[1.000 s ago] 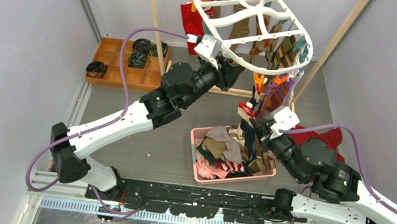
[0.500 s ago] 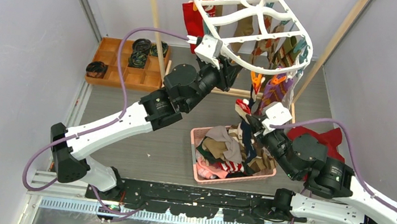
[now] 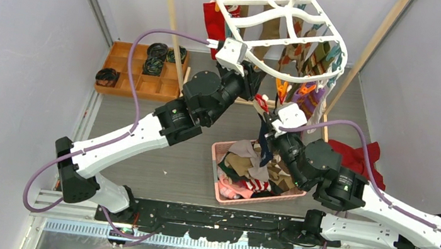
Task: Clip the socks to the hanger
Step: Open the clamp at the hanger.
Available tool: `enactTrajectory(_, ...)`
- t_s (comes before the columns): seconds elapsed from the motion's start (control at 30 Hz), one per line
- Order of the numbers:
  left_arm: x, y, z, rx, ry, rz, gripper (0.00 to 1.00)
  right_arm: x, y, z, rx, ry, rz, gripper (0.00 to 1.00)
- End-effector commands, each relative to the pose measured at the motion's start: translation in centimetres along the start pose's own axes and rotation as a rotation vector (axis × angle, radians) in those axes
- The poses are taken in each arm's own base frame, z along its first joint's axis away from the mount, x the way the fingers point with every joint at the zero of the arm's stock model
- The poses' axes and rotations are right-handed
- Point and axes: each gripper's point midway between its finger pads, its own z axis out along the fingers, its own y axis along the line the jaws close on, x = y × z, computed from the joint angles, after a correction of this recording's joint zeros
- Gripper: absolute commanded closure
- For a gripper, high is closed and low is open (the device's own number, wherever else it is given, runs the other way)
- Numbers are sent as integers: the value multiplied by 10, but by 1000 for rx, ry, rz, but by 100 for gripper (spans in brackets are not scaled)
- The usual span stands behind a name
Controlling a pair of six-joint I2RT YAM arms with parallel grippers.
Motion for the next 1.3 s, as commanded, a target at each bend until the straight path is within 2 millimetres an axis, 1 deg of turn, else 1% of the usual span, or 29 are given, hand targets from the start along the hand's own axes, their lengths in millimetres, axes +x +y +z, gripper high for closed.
enactTrajectory(0.0,-34,1,-5,-23,-68,-48,100,-19,-13,4,96,-80,47,99)
enactTrajectory(0.1,-34,1,-6,-26,-63,-55,100,-21,-14,7,115,-109,60,99)
enactTrajectory(0.3,-37,0,-6,-26,-65,-77,100,-15,-10,11,130,-119,39,99)
enactTrajectory(0.47,-37,-1,-5,-25,-66,-93,100,-13,-16,10,159,-141,35,99)
enactTrajectory(0.67,-35,-1,-6,-26,-60,-101,100,-9,-13,13,169,-154,20,99)
enactTrajectory(0.93,-34,-1,-5,-28,-57,-105,100,-14,-15,14,184,-182,22,99)
enactTrajectory(1.27,-33,0,-6,-33,-53,-109,100,-17,-11,19,178,-193,20,99)
